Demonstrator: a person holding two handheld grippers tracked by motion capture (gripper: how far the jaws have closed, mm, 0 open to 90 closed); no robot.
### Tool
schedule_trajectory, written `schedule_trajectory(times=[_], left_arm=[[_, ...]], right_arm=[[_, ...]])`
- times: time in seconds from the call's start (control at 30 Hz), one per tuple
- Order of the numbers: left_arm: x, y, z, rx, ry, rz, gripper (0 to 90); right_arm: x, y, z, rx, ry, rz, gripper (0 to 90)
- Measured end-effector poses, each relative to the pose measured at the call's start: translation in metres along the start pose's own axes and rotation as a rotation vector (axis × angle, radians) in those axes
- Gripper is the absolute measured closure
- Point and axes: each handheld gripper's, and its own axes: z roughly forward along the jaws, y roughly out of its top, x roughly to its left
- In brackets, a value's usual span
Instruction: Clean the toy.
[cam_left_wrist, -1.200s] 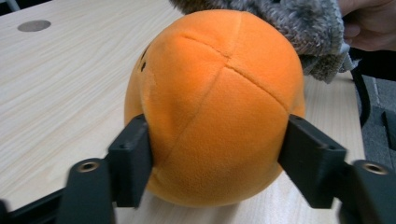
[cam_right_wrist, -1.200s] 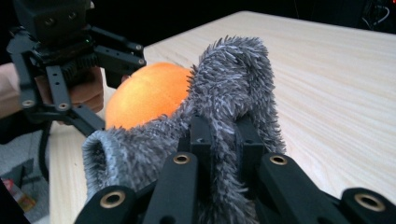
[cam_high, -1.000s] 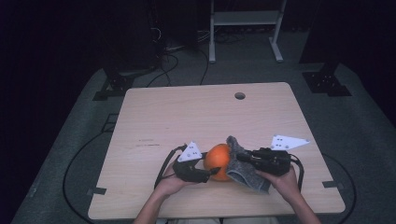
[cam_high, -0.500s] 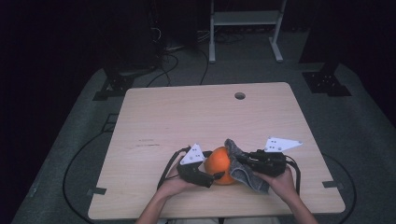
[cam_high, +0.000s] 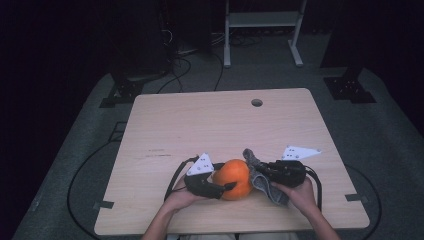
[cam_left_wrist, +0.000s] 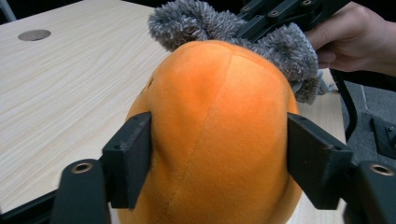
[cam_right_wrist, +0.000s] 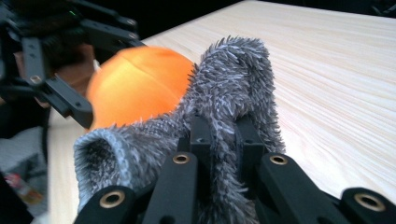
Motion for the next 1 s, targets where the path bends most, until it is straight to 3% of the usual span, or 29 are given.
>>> schedule_trajectory(times=[0.1,0.17,0.23,0.33,0.37,0.43,0.47,0.53,0.67,0.73,0.8,0.83,0.93,1.0], left_arm=[[0.001,-0.001,0.0,-0.006,0.019,-0.021,30.7],[0.002,-0.002,0.002,-0.019,0.032,-0.031,31.6],[0.0,-0.002,0.006,-0.028,0.042,-0.036,32.3],[-0.002,-0.002,0.006,-0.021,0.036,-0.023,33.2],[-0.003,-0.002,0.006,-0.023,0.027,-0.022,33.0],[-0.003,-0.003,0.006,-0.022,0.031,-0.021,32.7],[-0.004,-0.002,0.007,-0.026,0.036,-0.02,32.5],[-0.005,-0.001,0.008,-0.025,0.048,-0.017,31.9],[-0.008,0.0,0.013,-0.037,0.078,-0.028,31.9],[-0.01,0.001,0.014,-0.036,0.073,-0.016,29.7],[-0.008,-0.001,0.012,-0.04,0.023,-0.013,21.7],[-0.006,-0.001,0.01,-0.039,0.018,-0.014,18.6],[-0.004,-0.001,0.01,-0.034,0.013,-0.014,18.6],[-0.006,-0.002,0.01,-0.035,0.04,0.017,25.4]], right_arm=[[0.005,0.004,-0.007,-0.039,0.006,-0.009,80.7],[0.013,0.011,-0.011,-0.088,0.056,-0.026,80.7],[0.022,0.017,-0.008,-0.096,0.09,-0.065,80.7],[0.025,0.017,-0.002,-0.075,0.073,-0.092,80.7],[0.021,0.015,-0.002,-0.074,0.067,-0.075,80.6],[0.012,0.01,-0.003,-0.042,0.001,-0.061,80.7],[0.007,0.007,-0.004,-0.033,-0.01,-0.039,80.7],[0.006,0.006,-0.007,-0.041,-0.005,-0.029,80.7],[0.027,0.017,-0.009,-0.085,0.075,-0.104,80.7],[0.033,0.021,-0.005,-0.067,0.059,-0.148,80.7],[0.03,0.019,-0.002,-0.057,0.062,-0.134,80.7],[0.027,0.017,-0.003,-0.058,0.06,-0.125,80.7],[0.02,0.013,-0.006,-0.04,0.009,-0.129,80.7],[0.018,0.012,-0.007,-0.037,0.008,-0.121,80.7]])
